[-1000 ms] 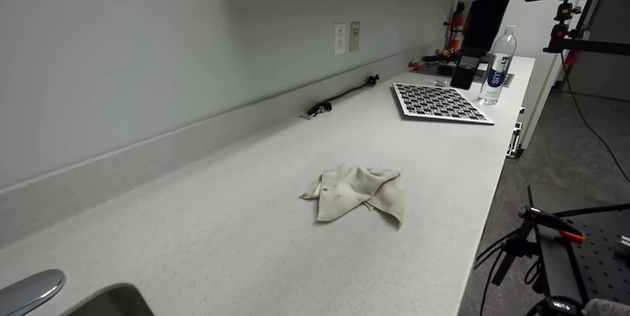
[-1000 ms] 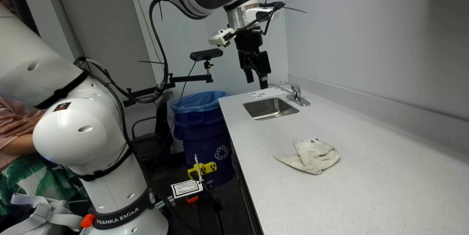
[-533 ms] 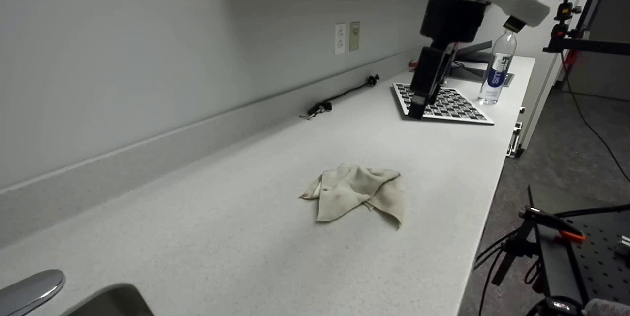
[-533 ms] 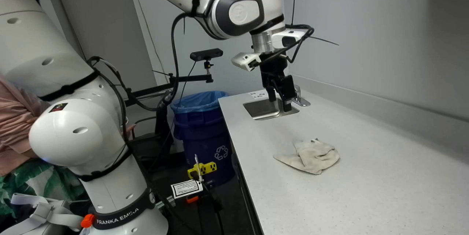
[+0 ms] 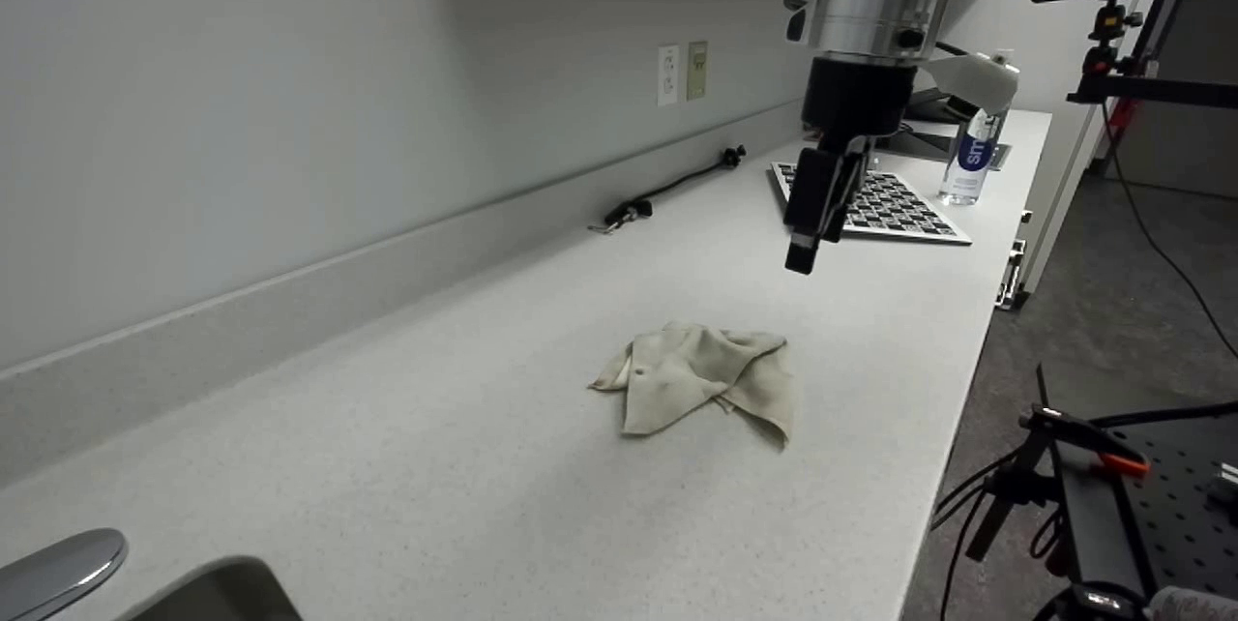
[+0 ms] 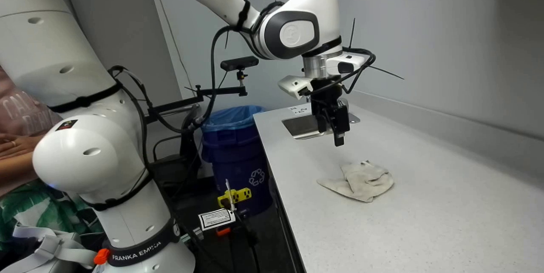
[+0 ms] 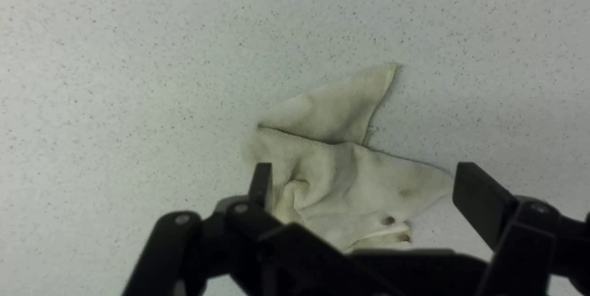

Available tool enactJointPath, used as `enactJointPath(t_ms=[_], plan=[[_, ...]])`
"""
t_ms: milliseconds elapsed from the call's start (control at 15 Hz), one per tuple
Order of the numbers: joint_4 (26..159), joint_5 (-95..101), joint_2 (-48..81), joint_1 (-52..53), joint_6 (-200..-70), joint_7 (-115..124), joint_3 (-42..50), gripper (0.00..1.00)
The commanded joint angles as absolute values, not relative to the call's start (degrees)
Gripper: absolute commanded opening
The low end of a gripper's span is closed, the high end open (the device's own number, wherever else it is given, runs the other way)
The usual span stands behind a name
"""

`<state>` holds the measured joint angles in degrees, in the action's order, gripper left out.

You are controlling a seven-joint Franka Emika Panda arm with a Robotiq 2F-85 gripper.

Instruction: Wipe the counter top using the cloth

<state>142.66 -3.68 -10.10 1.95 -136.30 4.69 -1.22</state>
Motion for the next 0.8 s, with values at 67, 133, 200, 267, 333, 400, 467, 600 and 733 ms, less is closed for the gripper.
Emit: enactJointPath(t_ms=[67,133,200,267,333,400,467,600,733], plan=[[142.60,-3.71,-10.25,1.75,-136.18,4.65,-1.40,1.00],[142.54,-4.99,-9.94,1.89,-135.93,3.13,-0.93,1.00],[142.24,-4.23,-9.04,1.57,-136.51,3.67,-0.94,1.00],[141.58,-4.73,-7.47,1.58,-137.35,2.84,-0.68,1.00],[141.03,-5.00,-6.11,1.60,-138.04,2.53,-0.55,1.00],[140.15,-5.02,-4.04,1.59,-139.32,2.40,-0.47,1.00],[139.34,-5.20,-2.32,1.61,-140.45,2.37,-0.42,1.00],[137.11,-5.84,1.87,1.73,-143.23,2.66,-0.55,1.00],[134.87,-6.94,5.76,1.70,-145.35,3.05,-0.80,1.00]])
